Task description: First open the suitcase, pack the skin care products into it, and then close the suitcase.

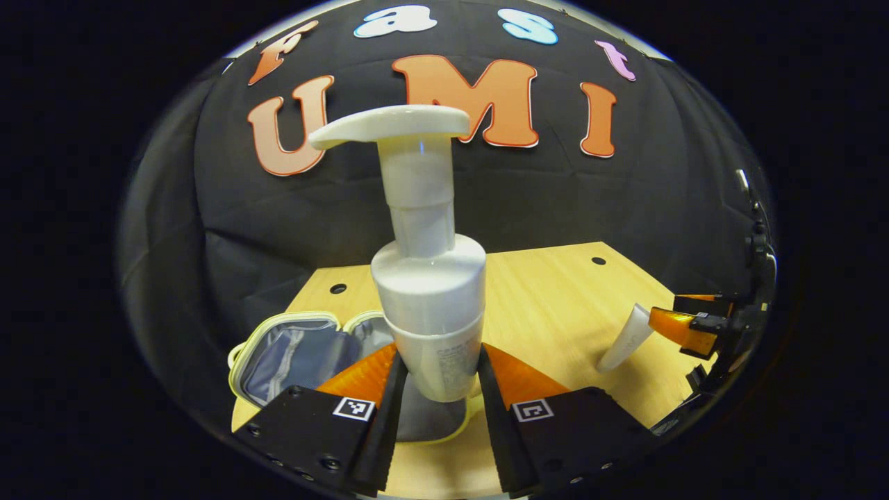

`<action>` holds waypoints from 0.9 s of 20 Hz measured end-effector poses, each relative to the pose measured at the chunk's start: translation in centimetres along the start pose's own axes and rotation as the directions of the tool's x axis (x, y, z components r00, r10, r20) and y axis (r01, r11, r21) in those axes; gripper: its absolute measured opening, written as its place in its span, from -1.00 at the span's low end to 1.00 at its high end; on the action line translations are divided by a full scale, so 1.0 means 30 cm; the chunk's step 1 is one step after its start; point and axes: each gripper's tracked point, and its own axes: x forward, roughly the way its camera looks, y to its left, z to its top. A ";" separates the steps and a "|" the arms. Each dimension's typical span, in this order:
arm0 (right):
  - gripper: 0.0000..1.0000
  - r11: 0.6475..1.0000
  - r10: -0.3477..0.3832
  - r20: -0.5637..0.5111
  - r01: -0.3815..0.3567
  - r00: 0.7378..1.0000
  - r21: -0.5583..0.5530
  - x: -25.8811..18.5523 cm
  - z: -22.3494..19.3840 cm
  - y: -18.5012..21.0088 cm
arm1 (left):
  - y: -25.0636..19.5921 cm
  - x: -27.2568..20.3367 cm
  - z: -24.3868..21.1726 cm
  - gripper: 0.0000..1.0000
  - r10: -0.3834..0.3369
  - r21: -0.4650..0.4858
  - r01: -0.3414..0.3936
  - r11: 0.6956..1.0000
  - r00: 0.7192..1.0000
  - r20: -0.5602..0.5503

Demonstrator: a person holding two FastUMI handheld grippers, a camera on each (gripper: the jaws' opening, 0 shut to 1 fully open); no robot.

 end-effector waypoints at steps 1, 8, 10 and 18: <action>0.91 1.000 0.001 -0.017 -0.002 1.000 -0.023 0.031 -0.031 0.002 | 0.012 -0.011 -0.014 0.15 0.008 0.000 -0.008 1.000 1.000 -0.007; 0.89 0.994 -0.007 -0.180 -0.012 0.984 -0.105 0.186 -0.285 -0.002 | 0.072 -0.013 -0.103 0.14 0.037 -0.041 -0.039 0.998 0.998 -0.058; 0.68 0.996 -0.014 -0.226 -0.006 0.974 -0.087 0.209 -0.341 -0.012 | 0.093 -0.014 -0.119 0.14 0.045 -0.050 -0.049 0.998 0.997 -0.070; -0.14 0.999 -0.028 -0.237 0.018 0.971 -0.044 0.208 -0.342 -0.033 | 0.140 0.006 -0.100 0.15 0.040 -0.083 -0.045 0.996 0.997 -0.069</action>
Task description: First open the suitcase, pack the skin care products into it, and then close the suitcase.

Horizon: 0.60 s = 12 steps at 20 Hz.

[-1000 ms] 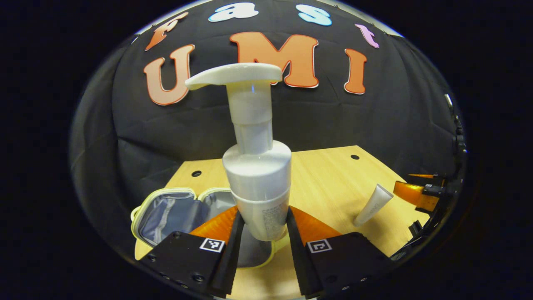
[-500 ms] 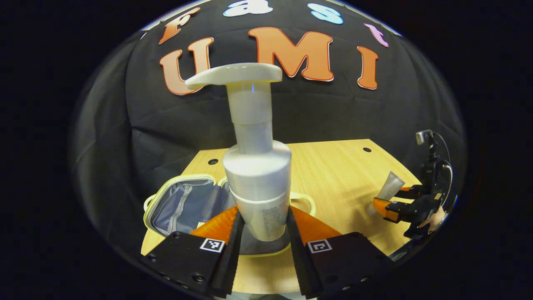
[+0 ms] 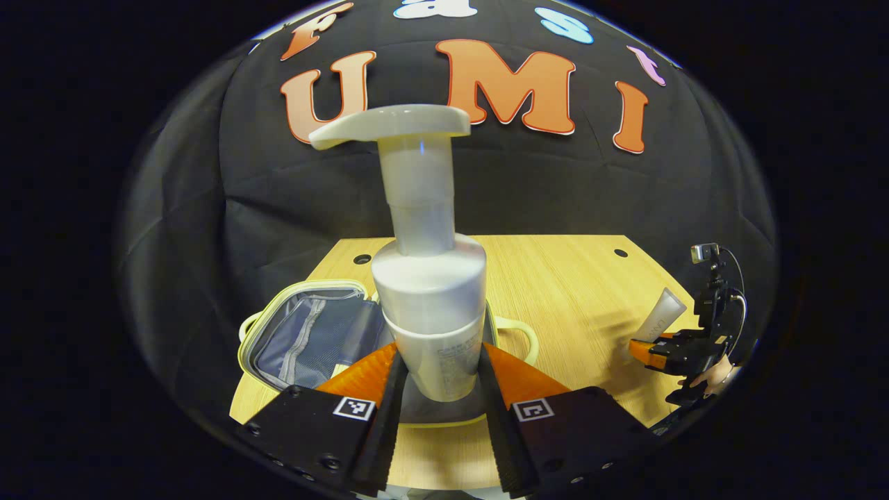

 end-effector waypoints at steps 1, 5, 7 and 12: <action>-0.15 1.000 0.001 0.011 -0.002 1.000 0.007 -0.019 0.020 0.006 | 0.006 0.000 0.007 0.15 -0.006 -0.005 0.006 1.000 1.000 0.000; -0.17 0.999 0.039 0.055 -0.041 0.998 0.028 -0.125 0.115 0.066 | 0.054 0.025 0.027 0.14 -0.043 0.009 0.043 0.999 0.998 -0.039; -0.17 0.997 0.053 0.077 -0.057 0.996 0.051 -0.176 0.157 0.111 | 0.087 0.046 0.026 0.14 -0.081 0.011 0.082 0.997 0.994 -0.079; -0.17 0.987 0.075 0.129 -0.092 0.989 0.131 -0.311 0.216 0.215 | 0.136 0.125 -0.080 0.15 -0.178 0.097 0.215 0.972 0.938 -0.298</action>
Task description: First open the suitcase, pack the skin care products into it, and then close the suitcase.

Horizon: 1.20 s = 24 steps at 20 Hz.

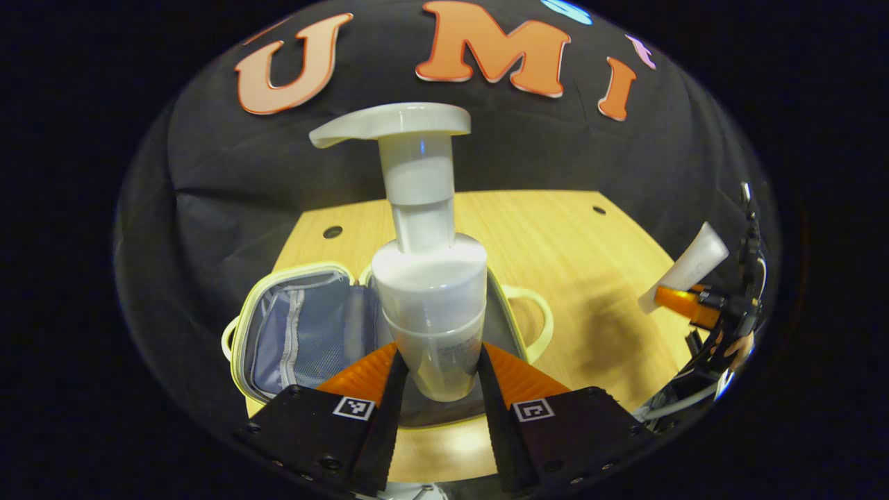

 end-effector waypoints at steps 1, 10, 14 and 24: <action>-0.17 1.000 -0.003 0.007 0.002 1.000 0.012 -0.022 0.004 0.011 | 0.006 0.008 -0.010 0.15 -0.015 0.015 0.015 1.000 0.999 -0.036; -0.17 0.994 -0.077 0.009 0.076 0.997 0.079 -0.163 -0.017 -0.011 | 0.093 0.278 -0.148 0.15 -0.065 -0.038 0.056 0.998 0.944 -0.324; -0.17 0.990 -0.105 -0.007 0.106 0.994 0.090 -0.178 -0.035 -0.025 | 0.098 0.322 -0.193 0.16 -0.053 -0.032 0.043 0.999 0.910 -0.410; -0.17 0.994 -0.091 -0.030 0.092 0.995 0.066 -0.157 -0.032 0.047 | 0.066 0.394 -0.226 0.47 -0.151 -0.099 0.120 0.988 0.892 -0.426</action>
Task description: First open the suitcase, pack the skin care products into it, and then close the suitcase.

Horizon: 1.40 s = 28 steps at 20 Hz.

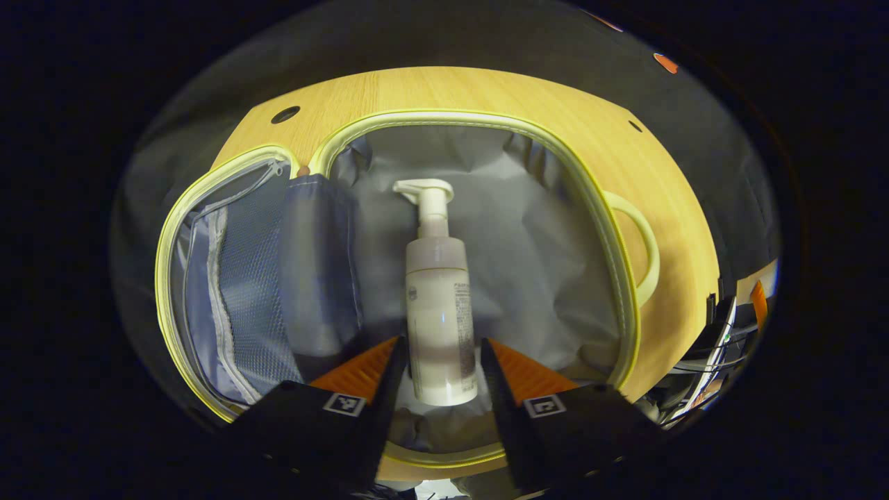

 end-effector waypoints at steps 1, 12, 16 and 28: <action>-0.17 1.000 0.005 -0.002 -0.005 1.000 -0.008 0.004 0.005 0.015 | -0.013 -0.020 0.002 0.70 -0.004 0.001 0.004 1.000 1.000 0.014; -0.17 0.967 0.192 -0.063 -0.200 0.979 -0.156 0.049 0.132 0.416 | 0.125 -0.468 0.130 1.00 0.079 0.046 -0.108 0.993 0.904 0.421; -0.17 0.922 0.283 -0.131 -0.307 0.950 -0.234 0.094 0.159 0.638 | 0.219 -0.686 0.111 1.00 0.039 -0.055 -0.010 0.998 0.825 0.564; -0.17 0.919 0.260 -0.643 -0.389 0.720 -0.064 0.339 -0.208 0.908 | 0.686 -1.035 -0.113 0.97 0.326 -0.210 -0.251 0.945 0.675 0.661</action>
